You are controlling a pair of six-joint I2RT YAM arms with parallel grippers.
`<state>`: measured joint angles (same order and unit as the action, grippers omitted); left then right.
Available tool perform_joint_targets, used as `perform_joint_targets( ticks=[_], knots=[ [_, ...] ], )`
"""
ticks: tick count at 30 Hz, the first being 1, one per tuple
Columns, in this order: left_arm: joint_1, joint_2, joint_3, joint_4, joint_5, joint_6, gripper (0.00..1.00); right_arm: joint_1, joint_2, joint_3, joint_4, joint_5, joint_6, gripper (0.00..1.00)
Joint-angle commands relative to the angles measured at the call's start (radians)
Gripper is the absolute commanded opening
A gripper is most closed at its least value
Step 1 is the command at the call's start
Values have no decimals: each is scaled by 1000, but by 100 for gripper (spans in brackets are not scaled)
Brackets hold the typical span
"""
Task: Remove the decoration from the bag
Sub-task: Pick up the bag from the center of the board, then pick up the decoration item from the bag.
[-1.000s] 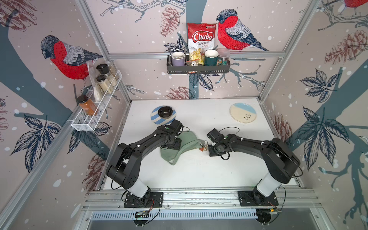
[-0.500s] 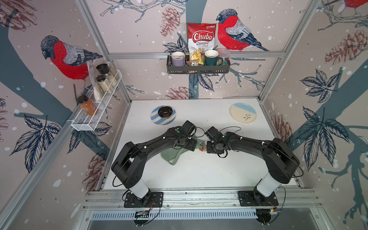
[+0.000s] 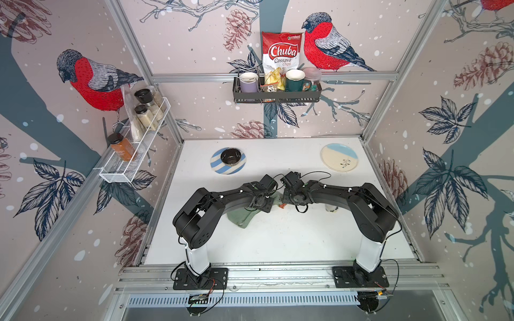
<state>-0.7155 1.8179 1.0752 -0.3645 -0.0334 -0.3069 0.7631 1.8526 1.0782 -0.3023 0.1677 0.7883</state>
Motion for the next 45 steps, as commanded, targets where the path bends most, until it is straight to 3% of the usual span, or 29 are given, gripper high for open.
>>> perform_joint_targets(
  ticks=[1,4,10,20,23,28,37,45],
  knots=[
    [11,-25,22,-68,-22,25,18,-7,-48,-54,-62,-41,-13,11],
    [21,-112,67,-132,-58,74,0,-28,-133,-98,-71,-37,-48,7],
    [46,-291,123,-212,-32,160,0,-61,-303,-175,-38,-89,-138,4],
    [41,-388,134,-277,43,149,0,-57,-457,-248,-54,-133,-293,7],
    [40,-403,155,-298,43,159,0,-55,-552,-355,93,-233,-349,15],
    [33,-413,193,-325,74,166,0,-33,-728,-642,637,-283,-401,41],
    [24,-418,228,-354,97,174,0,-27,-649,-644,888,-323,-521,56],
    [19,-422,245,-368,98,174,0,8,-524,-605,970,-326,-620,56]
  ],
)
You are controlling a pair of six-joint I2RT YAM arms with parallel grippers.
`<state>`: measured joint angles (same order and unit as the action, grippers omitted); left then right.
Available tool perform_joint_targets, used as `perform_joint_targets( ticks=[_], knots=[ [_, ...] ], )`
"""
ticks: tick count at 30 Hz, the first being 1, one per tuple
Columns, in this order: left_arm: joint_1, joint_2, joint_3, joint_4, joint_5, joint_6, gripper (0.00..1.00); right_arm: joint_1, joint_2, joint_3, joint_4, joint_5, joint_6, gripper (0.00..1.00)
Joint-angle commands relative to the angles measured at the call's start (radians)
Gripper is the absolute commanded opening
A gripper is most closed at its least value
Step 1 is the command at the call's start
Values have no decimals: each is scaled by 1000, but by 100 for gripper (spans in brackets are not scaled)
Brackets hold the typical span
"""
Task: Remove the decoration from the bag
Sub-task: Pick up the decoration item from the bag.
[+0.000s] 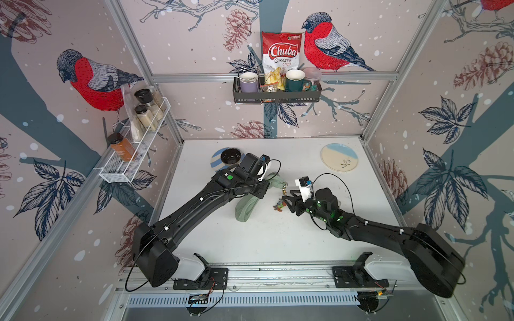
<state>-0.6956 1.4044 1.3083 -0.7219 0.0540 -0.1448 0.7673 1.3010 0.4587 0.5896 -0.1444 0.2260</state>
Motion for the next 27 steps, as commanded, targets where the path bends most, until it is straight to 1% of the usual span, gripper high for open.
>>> perform_joint_targets(
  ticks=[1,2,4,7,9,11,13,16,17,20,21,23,24,26,27],
  knots=[
    [-1,-8,14,-12,10,12,0,5,47,19,90,-12,-62,55],
    [-1,-8,14,-12,10,12,0,6,65,24,106,-11,-64,54],
    [-1,-8,16,-16,8,14,0,5,97,32,130,-9,-61,48],
    [-1,-11,17,-19,1,13,0,7,130,35,161,-8,-53,36],
    [-1,-16,13,-18,-6,12,0,7,137,34,172,-2,-47,25],
    [0,-21,8,-18,-20,10,0,9,129,27,166,4,-48,18],
    [3,-26,-2,-18,-55,-3,0,12,109,30,120,10,-56,13],
    [30,-31,-22,-30,-87,-36,0,27,52,56,-62,45,-99,6],
    [44,-34,-37,-30,-96,-49,0,44,24,80,-184,77,-118,4],
    [50,-37,-83,-20,-117,-68,0,84,-31,153,-453,171,-160,2],
    [50,-38,-104,-13,-116,-76,0,100,-35,190,-582,203,-179,2],
    [50,-46,-140,19,-106,-100,0,132,-20,264,-796,265,-211,1],
    [49,-53,-181,38,-97,-117,0,156,-7,296,-883,296,-230,1],
    [52,-56,-243,94,-54,-156,0,192,30,363,-1011,356,-266,0],
    [54,-53,-265,111,-23,-179,7,201,60,395,-1069,366,-279,0]
  ],
)
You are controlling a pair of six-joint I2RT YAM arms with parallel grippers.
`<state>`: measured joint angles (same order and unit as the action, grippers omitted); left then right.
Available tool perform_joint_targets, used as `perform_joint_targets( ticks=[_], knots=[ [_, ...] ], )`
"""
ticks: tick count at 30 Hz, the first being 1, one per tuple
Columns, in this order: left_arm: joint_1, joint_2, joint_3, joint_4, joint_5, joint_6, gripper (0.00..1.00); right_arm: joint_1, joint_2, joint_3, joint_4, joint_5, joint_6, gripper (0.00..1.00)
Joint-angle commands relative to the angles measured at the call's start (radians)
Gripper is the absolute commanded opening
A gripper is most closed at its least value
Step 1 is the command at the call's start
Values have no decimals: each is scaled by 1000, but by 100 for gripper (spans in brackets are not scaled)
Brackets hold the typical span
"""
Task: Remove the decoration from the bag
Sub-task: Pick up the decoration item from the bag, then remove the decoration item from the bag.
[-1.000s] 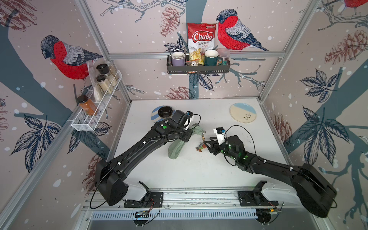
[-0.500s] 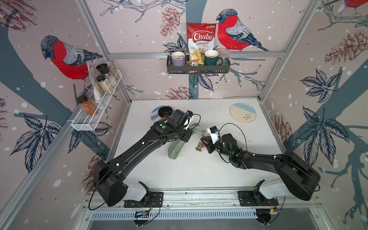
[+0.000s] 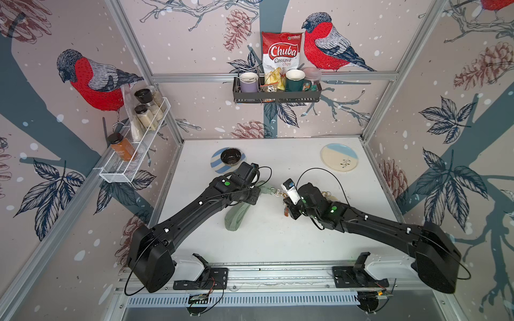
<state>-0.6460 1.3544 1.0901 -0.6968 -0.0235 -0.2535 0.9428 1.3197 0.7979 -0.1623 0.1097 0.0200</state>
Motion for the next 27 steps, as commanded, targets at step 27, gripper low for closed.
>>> perform_joint_targets(
  ticks=[27],
  knots=[
    [98,188,-462,1520,738,-1304,42,68,100,84,-51,115,-348,0]
  ],
)
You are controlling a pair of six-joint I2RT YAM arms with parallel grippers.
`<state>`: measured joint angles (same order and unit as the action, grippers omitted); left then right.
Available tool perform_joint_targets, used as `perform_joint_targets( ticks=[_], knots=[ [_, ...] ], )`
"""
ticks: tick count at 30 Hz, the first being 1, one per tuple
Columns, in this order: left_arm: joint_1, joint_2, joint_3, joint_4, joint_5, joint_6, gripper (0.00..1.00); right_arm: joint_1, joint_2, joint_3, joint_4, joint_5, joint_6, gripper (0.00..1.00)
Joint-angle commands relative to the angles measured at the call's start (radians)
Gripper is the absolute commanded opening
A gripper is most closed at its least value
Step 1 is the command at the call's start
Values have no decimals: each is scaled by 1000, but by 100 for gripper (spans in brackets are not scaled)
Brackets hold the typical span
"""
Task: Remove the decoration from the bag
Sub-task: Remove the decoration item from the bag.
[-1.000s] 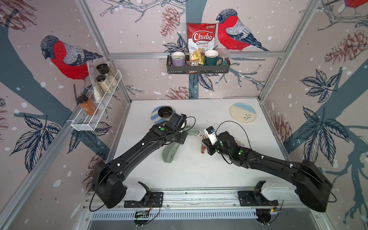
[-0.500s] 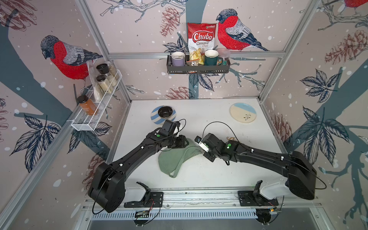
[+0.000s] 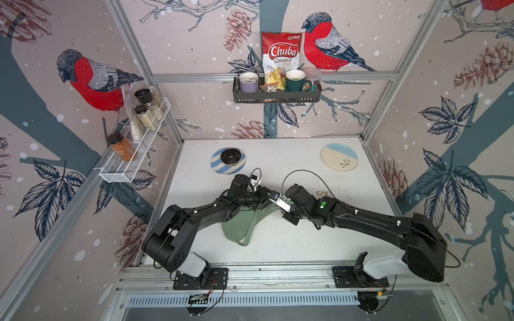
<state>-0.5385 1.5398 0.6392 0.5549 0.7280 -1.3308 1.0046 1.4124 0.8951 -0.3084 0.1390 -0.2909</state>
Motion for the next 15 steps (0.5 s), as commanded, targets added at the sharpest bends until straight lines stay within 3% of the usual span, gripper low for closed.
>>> perform_joint_targets(
  ticks=[1,12,15],
  knots=[
    [-14,-7,-12,248,-27,-228,43,9,9,-20,115,95,-38,0],
    [-20,-125,15,-240,-9,-32,48,21,26,-50,238,220,-45,0],
    [-23,-117,28,-253,-11,-31,48,24,34,-46,243,230,-42,0]
  ],
)
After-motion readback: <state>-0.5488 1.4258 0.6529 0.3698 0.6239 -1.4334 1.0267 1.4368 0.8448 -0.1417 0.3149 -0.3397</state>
